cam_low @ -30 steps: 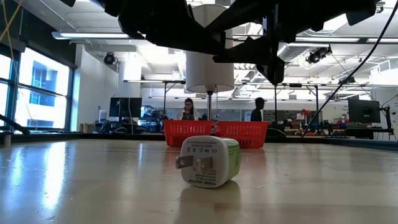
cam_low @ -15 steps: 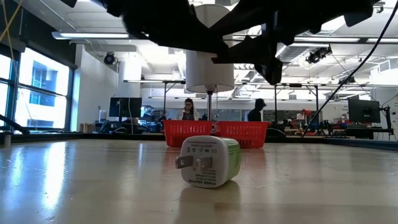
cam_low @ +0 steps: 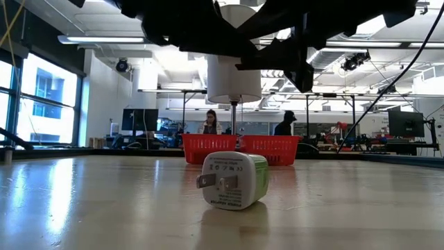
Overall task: Pick & Place Office items
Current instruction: Put the white charger adapter into the left red bin
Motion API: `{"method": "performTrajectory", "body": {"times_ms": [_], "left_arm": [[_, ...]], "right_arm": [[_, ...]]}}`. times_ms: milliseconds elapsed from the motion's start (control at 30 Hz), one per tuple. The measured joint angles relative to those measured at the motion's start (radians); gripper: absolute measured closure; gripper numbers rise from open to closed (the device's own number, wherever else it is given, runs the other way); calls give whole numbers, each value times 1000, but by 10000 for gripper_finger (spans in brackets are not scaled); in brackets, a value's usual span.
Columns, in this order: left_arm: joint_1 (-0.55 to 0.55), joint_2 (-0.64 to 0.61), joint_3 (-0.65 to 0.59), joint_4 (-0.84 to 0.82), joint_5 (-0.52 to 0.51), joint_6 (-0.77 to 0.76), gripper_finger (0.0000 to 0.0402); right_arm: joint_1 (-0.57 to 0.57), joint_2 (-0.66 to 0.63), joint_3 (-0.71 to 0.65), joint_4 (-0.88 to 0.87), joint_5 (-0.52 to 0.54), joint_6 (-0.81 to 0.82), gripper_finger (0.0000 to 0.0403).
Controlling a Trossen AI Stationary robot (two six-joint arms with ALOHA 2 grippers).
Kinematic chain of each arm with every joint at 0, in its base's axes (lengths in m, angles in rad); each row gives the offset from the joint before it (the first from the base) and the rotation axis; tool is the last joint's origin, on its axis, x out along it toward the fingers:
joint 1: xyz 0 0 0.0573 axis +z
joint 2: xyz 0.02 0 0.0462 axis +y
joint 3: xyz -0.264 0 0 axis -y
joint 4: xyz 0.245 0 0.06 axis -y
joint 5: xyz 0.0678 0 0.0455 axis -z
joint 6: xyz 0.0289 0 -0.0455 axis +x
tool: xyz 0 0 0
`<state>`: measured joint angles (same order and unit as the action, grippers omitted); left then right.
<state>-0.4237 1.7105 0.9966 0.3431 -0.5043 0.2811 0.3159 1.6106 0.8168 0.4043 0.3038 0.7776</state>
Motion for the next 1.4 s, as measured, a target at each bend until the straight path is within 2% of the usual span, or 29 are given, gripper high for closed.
{"method": "performTrajectory", "body": {"times_ms": [333, 833, 1100, 1400], "left_arm": [[-38, -27, -2, 11, -40, -2, 175], [-94, -48, -2, 4, -57, 15, 174], [-148, -77, -3, -61, -51, -54, 174], [-179, -78, -3, -130, -50, -148, 174]], "right_arm": [[11, -2, 3, -13, 12, 3, 266], [29, 1, -3, -129, 57, 43, 266], [30, -8, -4, -229, 72, 69, 269], [30, -126, -4, -379, 194, 37, 269]]}}
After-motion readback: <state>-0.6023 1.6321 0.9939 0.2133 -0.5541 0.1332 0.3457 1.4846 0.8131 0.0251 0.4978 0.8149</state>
